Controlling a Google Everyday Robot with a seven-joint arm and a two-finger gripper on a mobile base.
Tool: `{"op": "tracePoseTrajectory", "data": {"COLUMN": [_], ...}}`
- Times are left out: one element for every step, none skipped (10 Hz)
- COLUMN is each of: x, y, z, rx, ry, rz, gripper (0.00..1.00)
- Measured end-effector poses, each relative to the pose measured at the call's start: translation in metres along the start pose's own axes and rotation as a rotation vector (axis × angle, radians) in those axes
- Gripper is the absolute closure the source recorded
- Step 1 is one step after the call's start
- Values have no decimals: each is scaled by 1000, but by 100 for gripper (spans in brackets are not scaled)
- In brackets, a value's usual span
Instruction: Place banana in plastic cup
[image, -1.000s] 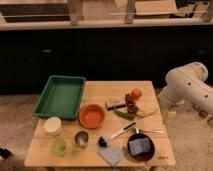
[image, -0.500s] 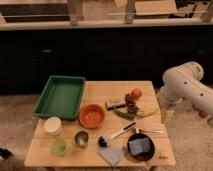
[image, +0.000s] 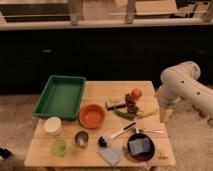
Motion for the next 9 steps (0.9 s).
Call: {"op": "tracePoseTrajectory", "data": {"x": [-2,-7,-4,0,-4,-7,-9,-7,-7], "y": [-1,-4,-4,-4,-6,-5,-1,2,0], "z": [2,3,2,1,6,11,13,12,12], "rx": [0,3,4,1,-6,-6,-8,-8,-8], "ry": [2,-5,-2,-2,-7,-15,-17,-17,-24], "rz": [-8,-17,-22,-23,-30,-36,-41,-39,-37], "gripper": [20,20,20,20,20,20,20,20,20]}}
